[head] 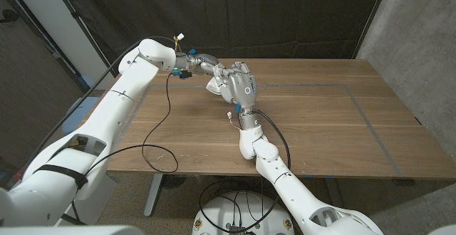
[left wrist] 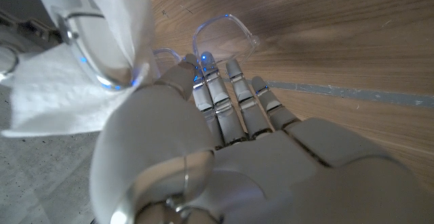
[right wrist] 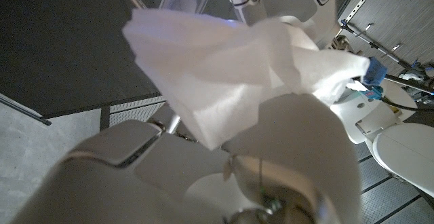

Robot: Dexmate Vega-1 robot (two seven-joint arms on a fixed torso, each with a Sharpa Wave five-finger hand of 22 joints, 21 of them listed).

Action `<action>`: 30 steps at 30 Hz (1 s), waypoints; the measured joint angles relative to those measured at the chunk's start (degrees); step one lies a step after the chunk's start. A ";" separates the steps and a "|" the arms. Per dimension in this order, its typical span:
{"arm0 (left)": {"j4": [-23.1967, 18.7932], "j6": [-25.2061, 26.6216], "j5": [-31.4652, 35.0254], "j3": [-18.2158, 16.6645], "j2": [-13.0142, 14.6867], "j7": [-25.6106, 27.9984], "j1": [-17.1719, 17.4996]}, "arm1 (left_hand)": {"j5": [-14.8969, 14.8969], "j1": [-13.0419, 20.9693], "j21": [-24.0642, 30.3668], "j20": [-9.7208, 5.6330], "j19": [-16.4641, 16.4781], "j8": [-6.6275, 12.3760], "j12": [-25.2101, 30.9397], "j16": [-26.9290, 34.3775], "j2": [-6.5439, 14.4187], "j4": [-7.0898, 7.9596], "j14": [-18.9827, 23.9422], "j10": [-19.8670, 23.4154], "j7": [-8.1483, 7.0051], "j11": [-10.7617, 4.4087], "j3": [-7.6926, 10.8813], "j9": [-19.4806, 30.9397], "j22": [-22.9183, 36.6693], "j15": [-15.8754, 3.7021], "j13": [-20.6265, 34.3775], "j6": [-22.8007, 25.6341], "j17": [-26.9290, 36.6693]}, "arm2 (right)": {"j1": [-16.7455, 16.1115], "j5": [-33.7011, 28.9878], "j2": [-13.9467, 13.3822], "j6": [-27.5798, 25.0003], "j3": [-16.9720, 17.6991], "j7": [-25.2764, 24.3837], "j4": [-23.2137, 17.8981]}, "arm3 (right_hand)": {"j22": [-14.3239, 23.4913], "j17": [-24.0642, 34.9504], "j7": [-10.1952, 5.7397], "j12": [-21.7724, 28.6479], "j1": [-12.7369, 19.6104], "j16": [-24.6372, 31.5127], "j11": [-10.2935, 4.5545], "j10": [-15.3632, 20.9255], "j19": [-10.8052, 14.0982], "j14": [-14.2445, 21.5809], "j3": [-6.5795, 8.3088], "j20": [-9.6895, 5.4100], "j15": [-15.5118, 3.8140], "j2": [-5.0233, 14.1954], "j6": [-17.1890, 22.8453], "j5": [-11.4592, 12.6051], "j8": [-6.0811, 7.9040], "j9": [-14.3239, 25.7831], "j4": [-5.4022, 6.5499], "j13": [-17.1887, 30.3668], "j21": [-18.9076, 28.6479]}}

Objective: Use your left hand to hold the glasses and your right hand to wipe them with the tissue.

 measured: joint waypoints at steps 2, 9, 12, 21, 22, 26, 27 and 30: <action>-0.01 -0.28 -0.43 0.10 -0.16 0.23 0.01 | 0.26 -0.01 0.18 0.00 0.00 0.00 0.03 0.00 0.00 0.00 0.00 0.00 0.00 0.00 0.00 0.00 0.00 0.00 0.00 0.00 0.00 | -0.56 -0.11 0.06 0.56 -0.21 0.18 -0.81 | 0.00 0.00 -0.60 -0.23 -0.01 0.00 -0.03 0.00 -0.31 -0.22 -0.16 -0.28 0.22 -0.01 0.60 -0.01 -0.58 -0.34 0.16 0.00 0.07; -0.32 -0.36 -0.62 0.11 0.06 0.26 0.30 | 0.27 -0.02 0.22 0.00 0.00 0.00 0.11 -0.01 0.00 0.00 0.00 0.00 0.01 0.00 0.00 0.00 0.00 0.00 0.00 0.01 0.27 | -0.96 -0.31 -0.37 0.70 -0.54 0.25 -1.95 | 0.00 -0.01 -0.90 -0.22 -0.01 0.00 -0.36 0.33 -0.51 -0.22 -0.72 -0.09 0.23 -0.01 0.90 -0.01 -1.01 -0.32 0.09 0.00 0.90; -0.56 -0.26 -0.62 0.09 0.28 0.27 0.52 | 0.27 -0.02 0.22 0.00 0.00 0.00 0.11 0.15 0.00 0.00 0.00 0.00 0.00 -0.01 0.00 0.00 0.00 0.00 0.15 0.01 0.26 | -1.04 -0.31 -0.45 0.49 -0.44 0.23 -2.31 | 0.00 -0.01 -0.92 -0.44 -0.01 0.00 -0.37 0.34 -0.51 -0.42 -0.71 -0.09 0.42 -0.01 0.91 -0.01 -1.14 -0.13 0.08 0.00 1.10; -1.58 0.23 -0.52 0.09 0.78 0.32 1.08 | 0.25 -0.03 0.66 0.11 -0.11 0.00 0.10 0.21 0.00 0.20 -0.01 -0.01 0.00 -0.01 0.20 0.01 -0.01 0.00 0.27 0.01 0.26 | -1.95 -0.32 -0.54 -0.42 0.90 0.15 -4.24 | -0.01 -0.01 -1.42 -0.65 0.09 0.00 -0.37 0.34 -1.13 -0.42 -1.27 -0.10 0.42 0.09 1.41 -0.02 -1.94 -0.35 0.01 0.27 1.96; -1.72 0.24 -0.52 0.10 0.83 0.32 1.15 | 0.24 -0.03 0.66 0.11 -0.11 0.00 0.10 0.21 0.00 0.20 -0.01 -0.01 0.00 -0.01 0.21 0.01 -0.01 0.00 0.27 0.01 0.26 | -1.98 -0.33 -0.54 -0.43 0.92 0.15 -4.28 | -0.01 -0.01 -1.42 -0.65 0.23 0.00 -0.37 0.34 -1.13 -0.42 -1.37 -0.10 0.42 0.23 1.41 -0.02 -2.16 -0.34 0.11 0.27 2.06; -2.37 0.34 -0.51 0.11 1.11 0.32 1.51 | 0.24 -0.03 0.66 0.11 -0.11 0.00 0.10 0.21 0.00 0.21 -0.01 -0.01 0.00 -0.01 0.21 0.01 -0.01 0.00 0.27 0.01 0.26 | -2.32 -0.37 -0.53 -0.96 1.27 0.14 -4.89 | -0.01 -0.01 -1.43 -0.65 0.45 0.00 -0.36 0.34 -1.12 -0.42 -1.50 -0.10 0.42 0.45 1.41 -0.02 -2.34 -0.33 0.24 0.27 2.41; -2.58 0.34 -0.51 0.11 1.19 0.32 1.62 | 0.23 -0.03 0.66 0.11 -0.11 0.00 0.10 0.21 0.00 0.21 -0.01 -0.01 0.00 -0.01 0.21 0.01 -0.01 0.00 0.26 0.01 0.26 | -2.32 -0.39 -0.53 -1.11 1.27 0.13 -4.89 | -0.01 -0.01 -1.43 -0.65 0.45 0.00 -0.36 0.34 -1.12 -0.42 -1.50 -0.10 0.42 0.45 1.41 -0.02 -2.34 -0.32 0.24 0.27 2.41; -3.09 0.47 -0.51 0.06 1.41 0.32 1.93 | 0.22 -0.03 0.66 0.34 -0.34 0.00 0.10 0.20 0.00 0.21 -0.01 -0.01 0.00 -0.01 0.22 0.01 0.14 0.00 0.26 0.01 0.26 | -2.63 -0.44 -0.54 -1.49 1.47 0.12 -5.48 | -0.01 -0.02 -1.42 -0.84 0.46 0.00 -0.36 0.33 -1.12 -0.42 -1.50 -0.10 0.42 0.45 1.41 -0.02 -2.61 -0.29 0.24 0.50 2.81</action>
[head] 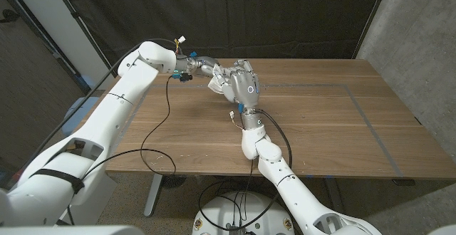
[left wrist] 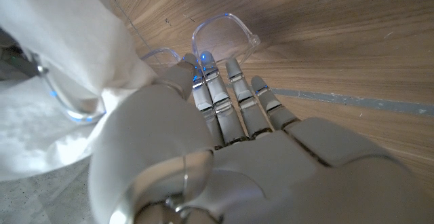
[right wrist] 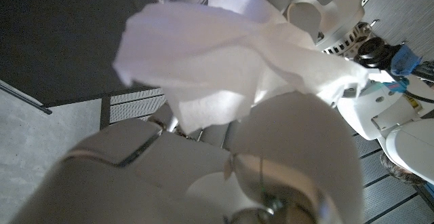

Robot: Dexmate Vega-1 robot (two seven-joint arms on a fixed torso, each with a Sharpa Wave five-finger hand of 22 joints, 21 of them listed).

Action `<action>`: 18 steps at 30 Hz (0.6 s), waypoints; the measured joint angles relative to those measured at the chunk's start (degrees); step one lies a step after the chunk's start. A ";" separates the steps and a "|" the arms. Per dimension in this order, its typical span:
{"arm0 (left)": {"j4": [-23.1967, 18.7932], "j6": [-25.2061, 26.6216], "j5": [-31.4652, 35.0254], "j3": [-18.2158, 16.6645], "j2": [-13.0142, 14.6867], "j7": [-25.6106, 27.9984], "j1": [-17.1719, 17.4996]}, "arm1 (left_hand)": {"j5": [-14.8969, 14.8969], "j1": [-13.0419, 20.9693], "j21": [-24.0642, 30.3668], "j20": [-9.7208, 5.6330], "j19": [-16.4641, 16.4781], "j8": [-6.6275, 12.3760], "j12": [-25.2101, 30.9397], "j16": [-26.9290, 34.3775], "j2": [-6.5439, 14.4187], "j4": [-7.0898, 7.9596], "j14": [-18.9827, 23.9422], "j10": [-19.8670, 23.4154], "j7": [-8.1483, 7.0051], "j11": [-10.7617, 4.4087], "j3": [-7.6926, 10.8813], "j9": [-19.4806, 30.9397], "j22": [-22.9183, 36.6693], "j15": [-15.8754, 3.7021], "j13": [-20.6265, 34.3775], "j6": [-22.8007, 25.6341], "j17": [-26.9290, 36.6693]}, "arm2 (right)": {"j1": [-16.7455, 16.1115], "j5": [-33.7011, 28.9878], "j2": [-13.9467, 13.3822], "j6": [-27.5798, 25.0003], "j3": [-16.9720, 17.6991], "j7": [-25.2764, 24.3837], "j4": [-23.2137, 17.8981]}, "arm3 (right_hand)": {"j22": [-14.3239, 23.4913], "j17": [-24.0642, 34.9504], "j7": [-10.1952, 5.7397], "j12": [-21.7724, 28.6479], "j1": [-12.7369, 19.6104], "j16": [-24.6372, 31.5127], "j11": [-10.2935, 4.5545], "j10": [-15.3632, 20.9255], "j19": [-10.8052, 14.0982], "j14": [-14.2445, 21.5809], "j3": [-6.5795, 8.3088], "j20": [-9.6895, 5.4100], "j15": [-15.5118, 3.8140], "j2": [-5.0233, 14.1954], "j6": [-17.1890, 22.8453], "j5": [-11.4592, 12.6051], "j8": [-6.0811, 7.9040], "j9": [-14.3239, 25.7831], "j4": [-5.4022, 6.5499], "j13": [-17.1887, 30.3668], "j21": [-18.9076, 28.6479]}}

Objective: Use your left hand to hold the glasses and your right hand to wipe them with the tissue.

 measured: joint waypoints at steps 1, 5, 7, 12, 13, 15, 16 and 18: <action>-0.05 0.00 0.00 -0.02 0.02 0.00 0.03 | -0.01 0.00 0.00 0.08 -0.07 0.00 0.00 0.00 0.00 0.00 0.00 0.00 0.00 0.00 0.00 0.00 0.10 0.00 0.00 0.00 0.00 | -0.10 -0.01 -0.04 -0.19 0.06 0.00 0.00 | 0.00 0.00 0.00 -0.03 0.00 0.00 0.00 0.00 0.00 0.00 -0.06 0.00 0.00 0.00 0.00 0.00 0.00 0.00 0.06 0.02 0.16; -0.86 0.15 -0.25 -0.35 0.42 0.11 0.54 | -0.02 0.00 0.44 0.08 -0.08 0.00 0.00 0.00 0.00 -0.01 0.00 0.00 0.00 0.00 -0.01 0.00 0.12 0.00 0.00 0.00 0.00 | -0.34 -0.04 -0.19 -0.59 0.25 -0.03 -0.65 | 0.00 0.00 0.00 -0.03 0.08 0.00 0.01 0.00 -0.14 0.00 -0.32 -0.14 0.00 0.08 0.00 0.00 -0.01 0.00 0.00 0.02 0.47; -1.15 0.19 -0.37 -0.52 0.59 0.15 0.77 | -0.02 0.00 0.44 0.08 -0.08 0.00 0.00 0.00 0.00 -0.01 0.00 0.00 0.00 0.00 -0.02 0.00 0.12 0.00 0.00 0.00 0.00 | -0.41 -0.05 -0.23 -0.81 0.36 -0.04 -0.78 | 0.00 0.00 0.10 -0.03 0.08 0.00 0.01 0.00 -0.44 0.00 -0.32 0.02 0.00 0.07 0.10 0.00 -0.30 0.00 0.00 0.02 0.47; -1.75 0.24 -0.73 -0.98 0.97 0.46 1.29 | -0.11 0.00 0.44 0.08 -0.08 0.00 0.00 -0.01 0.00 -0.02 0.00 0.00 0.00 0.00 -0.02 0.01 0.12 0.00 -0.01 0.00 -0.01 | -0.54 -0.06 -0.29 -1.28 0.88 -0.05 -1.07 | -0.01 0.00 0.31 -0.25 0.07 0.00 0.02 0.00 -0.52 0.00 -0.32 0.10 0.00 0.07 0.31 -0.02 -0.46 0.00 0.00 0.02 0.80; -1.94 0.25 -0.87 -1.13 1.11 0.52 1.45 | 0.04 0.00 0.44 0.08 -0.08 0.00 0.00 -0.01 0.00 -0.01 0.00 0.00 0.00 0.00 -0.01 0.01 0.12 0.00 -0.01 0.00 -0.01 | -0.60 -0.07 -0.30 -1.43 1.10 -0.05 -1.13 | -0.01 0.00 0.31 -0.25 0.07 0.00 0.01 0.00 -0.52 0.00 -0.32 0.10 0.00 0.07 0.31 -0.02 -0.47 0.00 0.00 0.02 0.80; -2.17 0.25 -1.01 -1.31 1.27 0.59 1.64 | 0.05 0.00 0.44 0.08 -0.08 0.00 0.00 -0.01 0.00 0.06 0.00 0.00 0.00 0.00 0.06 0.01 0.12 0.00 0.24 0.00 0.08 | -0.64 -0.09 -0.30 -1.65 1.33 -0.05 -1.24 | -0.01 0.00 0.31 -0.25 0.07 0.00 0.02 0.00 -0.52 0.00 -0.32 0.10 0.00 0.07 0.31 0.31 -0.49 0.00 0.00 0.01 1.04; -2.26 0.25 -1.15 -1.40 1.37 0.67 1.74 | 0.05 0.00 0.44 0.08 -0.08 0.00 0.00 -0.01 0.00 0.06 0.00 0.00 0.00 0.00 0.06 0.01 0.12 0.00 0.27 0.00 0.08 | -0.70 -0.11 -0.30 -1.85 1.58 -0.05 -1.35 | -0.01 0.01 0.30 -0.25 0.07 0.00 0.02 0.00 -0.52 0.01 -0.32 0.10 0.00 0.07 0.31 0.46 -0.74 0.05 0.00 0.01 1.12; -2.40 0.25 -1.28 -1.57 1.51 0.80 1.87 | 0.05 0.00 0.87 0.08 -0.08 0.00 0.00 -0.01 0.00 0.06 0.00 0.00 0.00 0.00 0.06 0.01 0.12 0.00 0.27 0.00 0.27 | -0.78 -0.14 -0.29 -2.12 1.83 -0.05 -1.45 | -0.01 0.00 0.30 -0.25 0.08 0.00 0.02 0.00 -0.52 0.00 -0.48 0.10 0.00 0.07 0.31 0.46 -0.83 0.21 0.17 0.01 1.14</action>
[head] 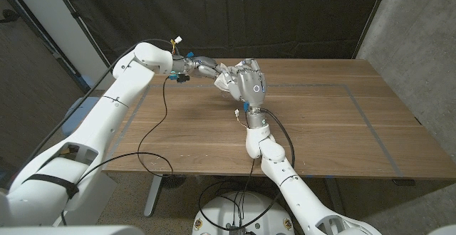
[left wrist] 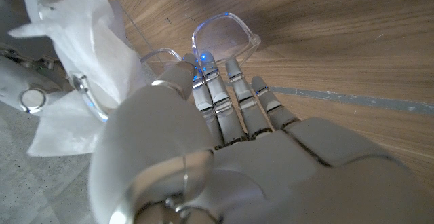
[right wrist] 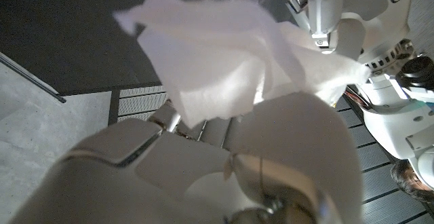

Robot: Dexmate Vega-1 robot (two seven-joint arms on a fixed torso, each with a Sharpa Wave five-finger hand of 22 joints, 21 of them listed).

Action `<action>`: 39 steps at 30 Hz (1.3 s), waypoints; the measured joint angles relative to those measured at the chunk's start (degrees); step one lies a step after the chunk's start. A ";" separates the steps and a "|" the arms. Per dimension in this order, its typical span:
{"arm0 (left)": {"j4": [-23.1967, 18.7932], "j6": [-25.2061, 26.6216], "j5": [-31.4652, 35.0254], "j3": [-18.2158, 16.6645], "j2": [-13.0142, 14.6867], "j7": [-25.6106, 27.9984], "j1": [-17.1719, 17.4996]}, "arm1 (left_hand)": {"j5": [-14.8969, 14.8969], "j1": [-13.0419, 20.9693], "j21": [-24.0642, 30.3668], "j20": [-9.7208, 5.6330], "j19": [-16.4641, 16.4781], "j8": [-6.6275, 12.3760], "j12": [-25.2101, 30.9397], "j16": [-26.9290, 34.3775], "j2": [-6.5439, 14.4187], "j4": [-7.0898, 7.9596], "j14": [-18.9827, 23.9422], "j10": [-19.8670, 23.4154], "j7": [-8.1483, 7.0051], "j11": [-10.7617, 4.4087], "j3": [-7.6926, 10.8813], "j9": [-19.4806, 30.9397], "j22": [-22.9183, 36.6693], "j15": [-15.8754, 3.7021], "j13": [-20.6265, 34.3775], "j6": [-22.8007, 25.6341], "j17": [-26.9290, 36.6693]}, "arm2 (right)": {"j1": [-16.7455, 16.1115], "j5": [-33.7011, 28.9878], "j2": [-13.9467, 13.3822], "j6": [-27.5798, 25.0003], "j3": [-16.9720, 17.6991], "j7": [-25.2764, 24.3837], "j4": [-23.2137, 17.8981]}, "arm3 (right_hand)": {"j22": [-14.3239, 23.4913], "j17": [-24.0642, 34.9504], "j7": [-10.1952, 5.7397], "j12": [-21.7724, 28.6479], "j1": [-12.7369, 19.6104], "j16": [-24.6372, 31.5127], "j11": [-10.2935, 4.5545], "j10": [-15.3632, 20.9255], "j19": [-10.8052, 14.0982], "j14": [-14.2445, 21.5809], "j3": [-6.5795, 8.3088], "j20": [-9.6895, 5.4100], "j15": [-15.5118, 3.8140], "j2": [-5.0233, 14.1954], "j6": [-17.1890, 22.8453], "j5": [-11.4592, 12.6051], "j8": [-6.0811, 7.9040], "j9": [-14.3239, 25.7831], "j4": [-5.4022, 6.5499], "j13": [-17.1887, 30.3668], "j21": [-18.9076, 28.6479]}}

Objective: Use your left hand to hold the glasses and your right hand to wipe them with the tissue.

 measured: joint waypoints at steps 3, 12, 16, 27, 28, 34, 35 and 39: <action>-0.19 0.00 -0.34 -0.17 0.19 0.12 0.19 | 0.00 0.00 0.01 0.00 0.00 0.00 0.00 0.16 0.00 0.00 0.00 0.00 0.00 0.00 0.00 0.01 0.00 0.00 0.03 0.00 0.00 | -0.13 -0.07 0.03 -0.53 0.61 -0.01 -0.24 | 0.00 0.00 0.00 0.00 0.08 0.00 0.00 0.00 -0.20 0.00 -0.07 -0.20 0.00 0.08 0.00 0.00 -0.01 0.06 0.07 0.00 0.00; -0.29 -0.31 -1.39 -0.49 0.57 0.62 0.43 | -0.01 0.00 0.20 -0.21 -0.21 0.00 0.00 0.23 -0.01 0.01 0.00 0.00 0.00 0.00 0.00 0.01 0.00 0.00 0.03 0.00 0.00 | -0.42 -0.20 0.19 -2.06 2.42 -0.01 -0.75 | 0.00 -0.01 -0.01 -0.22 0.38 0.00 0.00 0.00 -0.20 0.00 -0.39 -0.20 0.00 0.23 0.00 0.00 -0.50 0.06 -0.24 0.29 0.78; -0.11 -0.48 -1.66 -0.54 0.62 0.92 0.43 | -0.03 0.00 0.41 -0.21 -0.21 0.00 0.00 0.23 -0.01 0.01 0.00 0.00 0.00 0.00 0.01 0.01 -0.01 0.00 0.03 0.00 0.00 | -0.30 -0.21 0.19 -2.26 2.65 -0.01 -0.71 | 0.00 -0.01 -0.01 -0.22 0.38 0.00 0.00 0.00 -0.41 0.00 -0.62 0.01 0.00 0.23 0.00 0.00 -0.52 0.06 -0.01 0.29 0.78; 0.49 -0.50 -2.09 -0.80 0.33 2.08 0.27 | -0.06 0.01 0.81 -0.21 -0.20 0.00 -0.01 0.23 -0.01 0.01 0.00 -0.01 0.00 0.00 0.01 0.01 -0.01 0.00 -0.01 0.00 0.00 | 0.12 0.05 -0.14 -0.22 1.54 -0.01 -0.07 | -0.09 -0.11 0.12 -0.23 0.37 0.00 0.02 -0.01 -0.41 0.00 -0.78 0.01 0.00 0.23 0.50 -0.01 -1.00 0.03 -0.16 0.27 1.58; 0.66 -0.47 -2.11 -0.90 0.24 2.18 0.25 | -0.06 0.01 0.85 -0.21 -0.20 0.03 -0.12 0.23 -0.01 0.01 0.00 -0.02 0.00 0.00 0.01 0.01 -0.01 0.00 -0.02 0.01 0.00 | 0.12 0.12 -0.28 0.21 1.12 0.00 -0.01 | -0.14 -0.11 0.12 -0.24 0.37 0.00 0.02 -0.02 -0.45 0.00 -0.78 0.03 0.00 0.23 0.50 -0.01 -1.00 0.03 -0.16 0.23 1.58; 1.15 -0.13 -2.20 -1.08 -0.05 2.65 0.15 | -0.07 0.01 0.86 -0.21 -0.20 0.31 0.11 0.23 -0.02 -0.01 0.00 -0.33 0.61 0.30 0.03 0.02 -0.01 0.00 -0.05 0.62 -0.01 | 0.11 0.23 -0.78 1.26 -0.32 -0.06 0.45 | -0.15 -0.12 0.11 -0.69 0.60 0.00 0.19 -0.19 -0.91 0.00 -1.02 -0.09 0.00 0.31 0.50 -0.01 -1.33 0.00 0.07 0.35 2.00; 1.34 -0.08 -2.24 -1.11 -0.16 2.77 0.12 | -0.07 0.01 0.86 -0.21 -0.20 0.42 0.20 0.23 -0.02 -0.01 0.00 -0.31 0.61 0.31 0.03 0.03 -0.01 0.00 -0.05 0.62 -0.01 | 0.13 0.30 -0.93 1.59 -0.64 -0.11 0.64 | -0.15 -0.07 0.11 -0.72 0.60 0.00 0.12 -0.12 -0.91 0.00 -1.02 -0.09 0.00 0.31 0.50 -0.01 -1.33 0.00 0.07 0.37 2.12; 1.68 0.01 -2.35 -1.20 -0.45 2.97 0.01 | -0.06 -0.21 1.13 -0.21 -0.20 0.74 0.20 0.27 -0.26 -0.09 0.00 -0.09 0.61 0.30 0.11 0.06 -0.01 0.00 0.09 0.63 -0.01 | 0.33 0.40 -1.28 1.94 -1.42 -0.13 1.09 | -0.15 0.01 0.11 -0.95 0.60 0.00 0.11 -0.11 -0.91 0.00 -1.03 -0.09 0.00 0.31 0.50 -0.01 -1.57 0.03 0.06 0.40 2.25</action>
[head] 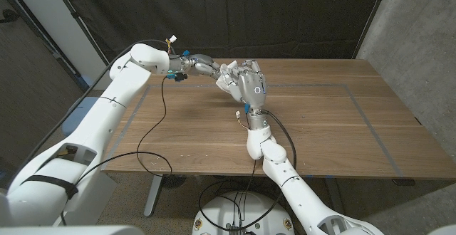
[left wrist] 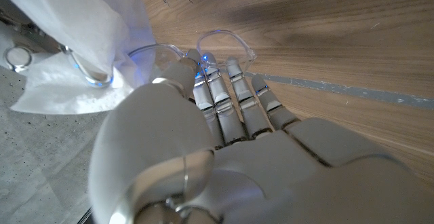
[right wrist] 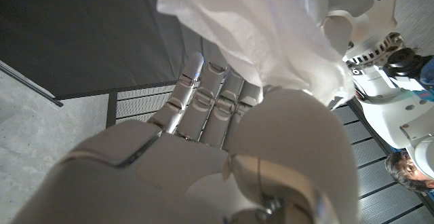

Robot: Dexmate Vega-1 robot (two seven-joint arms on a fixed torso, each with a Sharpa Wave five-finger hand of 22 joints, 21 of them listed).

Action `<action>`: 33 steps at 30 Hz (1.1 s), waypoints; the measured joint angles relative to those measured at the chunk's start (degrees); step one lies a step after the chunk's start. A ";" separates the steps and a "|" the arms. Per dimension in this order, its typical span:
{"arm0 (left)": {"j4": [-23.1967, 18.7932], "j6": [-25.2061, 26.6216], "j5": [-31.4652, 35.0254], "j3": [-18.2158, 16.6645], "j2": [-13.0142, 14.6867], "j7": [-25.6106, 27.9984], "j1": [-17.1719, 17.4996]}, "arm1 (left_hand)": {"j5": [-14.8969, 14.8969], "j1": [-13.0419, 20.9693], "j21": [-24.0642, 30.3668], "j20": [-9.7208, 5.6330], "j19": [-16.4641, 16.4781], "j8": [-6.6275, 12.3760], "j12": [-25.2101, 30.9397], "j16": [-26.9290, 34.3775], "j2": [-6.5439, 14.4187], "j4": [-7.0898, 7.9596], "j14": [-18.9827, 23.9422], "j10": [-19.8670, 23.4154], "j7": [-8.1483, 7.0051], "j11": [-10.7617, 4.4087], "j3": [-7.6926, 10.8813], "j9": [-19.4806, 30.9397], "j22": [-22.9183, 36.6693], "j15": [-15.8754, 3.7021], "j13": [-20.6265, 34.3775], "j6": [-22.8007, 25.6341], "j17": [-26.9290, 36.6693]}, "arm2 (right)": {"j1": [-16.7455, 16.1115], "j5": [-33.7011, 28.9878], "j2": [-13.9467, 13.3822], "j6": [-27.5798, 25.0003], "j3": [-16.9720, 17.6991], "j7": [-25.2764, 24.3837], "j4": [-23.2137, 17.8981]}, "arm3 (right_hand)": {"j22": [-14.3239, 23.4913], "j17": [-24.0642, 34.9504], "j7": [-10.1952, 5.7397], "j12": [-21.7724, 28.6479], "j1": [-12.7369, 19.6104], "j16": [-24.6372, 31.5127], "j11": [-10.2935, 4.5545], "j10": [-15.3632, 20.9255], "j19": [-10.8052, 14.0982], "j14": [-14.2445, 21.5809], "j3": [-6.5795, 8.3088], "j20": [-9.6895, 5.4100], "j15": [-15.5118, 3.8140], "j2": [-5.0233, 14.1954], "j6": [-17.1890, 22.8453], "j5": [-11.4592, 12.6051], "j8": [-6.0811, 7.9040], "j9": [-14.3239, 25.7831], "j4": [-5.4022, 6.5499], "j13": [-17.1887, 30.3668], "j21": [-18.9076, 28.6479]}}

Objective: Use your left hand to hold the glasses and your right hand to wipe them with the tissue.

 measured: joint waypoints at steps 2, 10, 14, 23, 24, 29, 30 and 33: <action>0.14 0.04 -0.02 -0.03 -0.09 0.12 -0.04 | 0.00 0.00 0.17 0.00 0.00 0.01 0.00 0.17 0.00 0.00 0.14 0.01 0.00 -0.01 0.00 0.19 0.00 -0.14 0.07 0.01 -0.03 | 0.09 0.01 -0.12 0.03 -0.25 0.00 0.18 | 0.00 0.00 -0.22 -0.17 0.07 0.00 0.00 0.00 0.00 0.00 -0.48 0.00 0.00 0.07 0.22 0.00 -0.24 0.02 -0.12 0.00 0.28; 0.59 0.15 0.09 -0.02 -0.32 0.45 -0.26 | 0.00 0.15 0.18 0.00 0.00 0.01 0.00 0.17 -0.15 -0.01 0.32 0.03 0.19 -0.04 0.01 0.28 0.00 -0.32 0.34 0.59 0.10 | 0.21 0.44 0.70 1.25 0.77 0.08 0.64 | -0.27 -0.03 -0.41 -0.39 0.07 0.00 0.00 0.00 0.00 0.00 -0.54 0.00 0.00 0.07 0.41 0.00 -0.65 0.02 -0.07 -0.02 0.87; 0.65 0.15 0.74 0.38 -0.27 0.72 -0.40 | -0.13 -0.23 0.25 0.00 0.00 -0.05 0.30 0.17 -0.51 0.00 0.42 0.78 0.20 -0.32 0.00 0.33 0.00 -0.42 0.37 0.60 0.12 | -0.13 0.86 2.69 3.57 3.33 0.26 0.67 | -0.46 -0.16 -0.42 0.08 0.07 0.00 -0.81 0.82 -0.63 0.00 -0.78 -0.01 0.00 0.06 0.42 -0.01 -0.75 0.02 0.17 0.66 1.25; -0.86 -0.01 4.53 1.59 1.01 1.86 -0.37 | 0.06 -0.24 0.57 0.00 0.00 -0.25 0.36 0.17 -0.50 0.15 0.42 0.55 0.20 -0.22 0.15 0.39 0.00 -0.42 0.26 0.60 0.11 | -0.82 0.90 7.76 7.46 10.24 0.27 -0.19 | -0.54 -0.16 -0.30 -0.34 0.07 -0.26 -0.50 0.52 -0.62 0.00 -0.78 -0.01 0.00 0.07 0.92 -0.01 -1.15 0.00 0.17 0.20 1.75; -1.35 -0.01 5.53 1.84 1.33 2.21 -0.25 | 0.06 -0.24 0.56 0.00 0.00 -0.27 0.36 0.17 -0.50 0.15 0.41 0.55 0.20 -0.23 0.15 0.39 -0.01 -0.42 0.26 0.60 0.11 | -0.91 0.79 8.35 7.72 11.09 0.26 -0.48 | -0.68 -0.16 -0.30 -0.34 0.07 -0.29 -0.50 0.52 -0.62 0.00 -0.95 -0.01 0.00 0.07 0.93 -0.01 -1.31 0.00 0.00 0.20 1.94; -3.77 -0.01 9.59 2.92 2.74 3.28 0.22 | 0.06 -0.24 0.56 0.00 0.00 -0.39 0.36 0.17 -0.49 0.15 0.41 0.55 0.20 -0.22 0.15 0.45 -0.01 -0.42 0.26 0.60 0.11 | -1.24 0.30 9.17 7.66 13.05 0.22 -1.57 | -0.80 -0.16 -0.33 -0.34 0.23 -0.44 -0.50 0.52 -0.62 0.00 -1.33 -0.01 0.00 0.22 0.95 -0.01 -1.43 -0.01 0.09 0.41 2.41; -3.77 0.03 10.22 2.92 2.74 3.40 0.22 | 0.05 -0.24 0.80 0.00 0.00 -0.45 0.36 0.17 -0.49 0.15 0.41 0.44 0.20 -0.33 0.15 0.47 -0.01 -0.42 0.26 0.60 0.11 | -1.29 0.30 9.17 7.66 13.20 0.22 -1.70 | -0.80 -0.16 -0.34 -0.34 0.32 -0.44 -0.50 0.52 -0.75 0.00 -1.33 0.12 0.00 0.31 0.95 -0.02 -1.43 -0.02 0.09 0.40 2.41; -5.70 0.30 13.37 3.67 3.81 3.98 0.61 | 0.05 -0.25 0.93 0.00 0.00 -0.61 0.36 0.17 -0.48 0.15 0.38 0.36 0.20 -0.41 0.15 0.52 -0.01 -0.38 0.25 0.60 0.11 | -1.49 0.10 9.01 6.61 13.57 0.21 -2.20 | -1.04 -0.16 -0.39 -0.34 0.46 -0.44 -0.50 0.52 -0.86 0.00 -1.33 0.23 0.00 0.31 1.01 0.02 -1.82 0.13 0.09 0.40 2.83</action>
